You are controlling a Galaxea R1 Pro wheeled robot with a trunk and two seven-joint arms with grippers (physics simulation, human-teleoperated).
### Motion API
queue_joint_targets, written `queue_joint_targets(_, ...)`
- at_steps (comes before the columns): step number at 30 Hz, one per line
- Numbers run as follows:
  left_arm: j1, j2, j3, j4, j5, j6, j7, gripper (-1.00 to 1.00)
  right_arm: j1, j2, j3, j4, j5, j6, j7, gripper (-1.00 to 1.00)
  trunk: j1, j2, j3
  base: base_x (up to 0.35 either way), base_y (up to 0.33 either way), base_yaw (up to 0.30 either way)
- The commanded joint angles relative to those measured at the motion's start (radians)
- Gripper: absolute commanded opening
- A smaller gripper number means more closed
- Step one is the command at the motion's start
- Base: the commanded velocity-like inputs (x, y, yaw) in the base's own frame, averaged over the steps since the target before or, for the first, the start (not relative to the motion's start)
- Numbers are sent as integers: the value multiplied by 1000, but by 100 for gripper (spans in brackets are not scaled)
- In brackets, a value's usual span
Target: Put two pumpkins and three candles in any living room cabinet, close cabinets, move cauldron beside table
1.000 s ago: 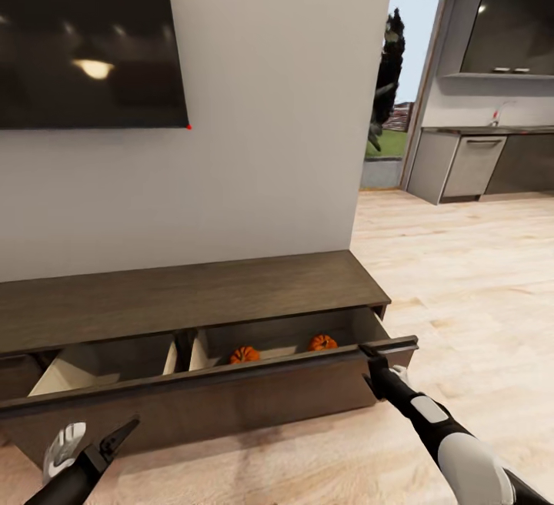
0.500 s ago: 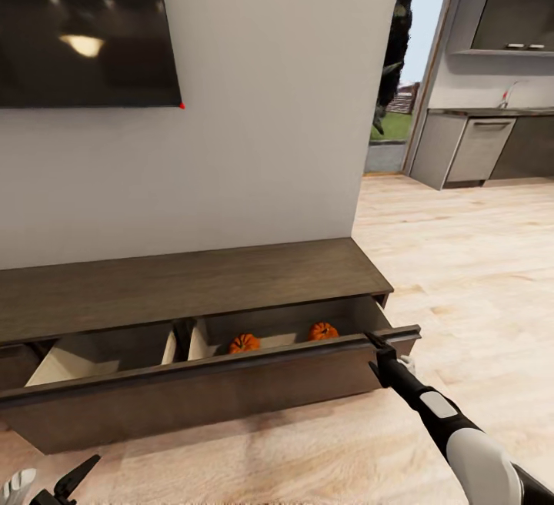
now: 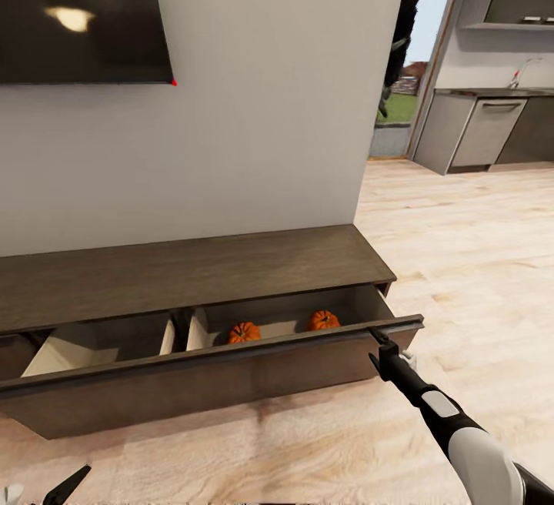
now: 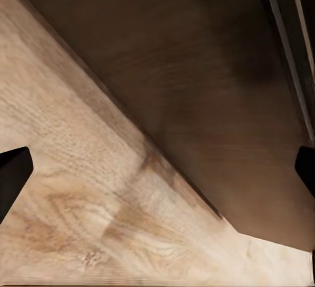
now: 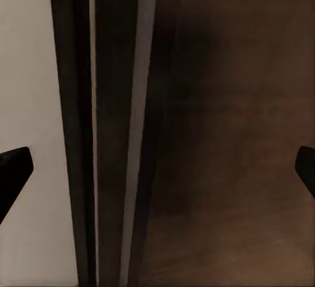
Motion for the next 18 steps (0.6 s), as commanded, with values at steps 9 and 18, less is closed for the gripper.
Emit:
queue_joint_targets(9,35,2,-5,66,-10,-145,-81,100,-1,-3,0,-1,2,0,28,100,0,0,0,47,0,0)
queue_joint_targets(18,51,3,-9,77,-10,-202,-98,100,-2,-3,1,-3,2,2,29,100,0,0,0,291,94,0)
